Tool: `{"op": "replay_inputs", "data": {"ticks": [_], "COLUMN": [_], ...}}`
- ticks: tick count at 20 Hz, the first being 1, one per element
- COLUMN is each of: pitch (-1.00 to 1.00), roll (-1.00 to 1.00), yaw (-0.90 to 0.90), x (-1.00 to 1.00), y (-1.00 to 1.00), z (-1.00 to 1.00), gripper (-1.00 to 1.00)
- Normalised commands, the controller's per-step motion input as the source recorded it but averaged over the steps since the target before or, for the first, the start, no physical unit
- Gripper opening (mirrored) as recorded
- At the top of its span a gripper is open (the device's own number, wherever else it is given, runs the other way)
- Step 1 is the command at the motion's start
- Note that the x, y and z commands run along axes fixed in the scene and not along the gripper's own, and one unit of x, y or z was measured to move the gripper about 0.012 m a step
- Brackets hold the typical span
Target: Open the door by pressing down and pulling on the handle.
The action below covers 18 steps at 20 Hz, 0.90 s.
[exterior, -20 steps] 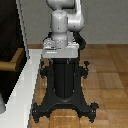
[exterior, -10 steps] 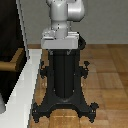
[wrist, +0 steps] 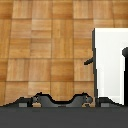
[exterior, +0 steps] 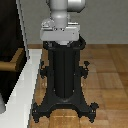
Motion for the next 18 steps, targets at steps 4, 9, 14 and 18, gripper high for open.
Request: {"op": "replay_inputs", "data": {"ticks": [4,9,14,18], "pitch": [0.00,0.00,0.00,0.00], "roll": [0.00,0.00,0.00,0.00], "yaw": [0.00,0.00,0.00,0.00], "x": [0.00,0.00,0.00,0.00], "y": [0.00,0.00,-0.40,-0.25], "z": [0.50,0.20,0.00,0.00], "gripper": [1.00,1.00,1.00,1.00]}}
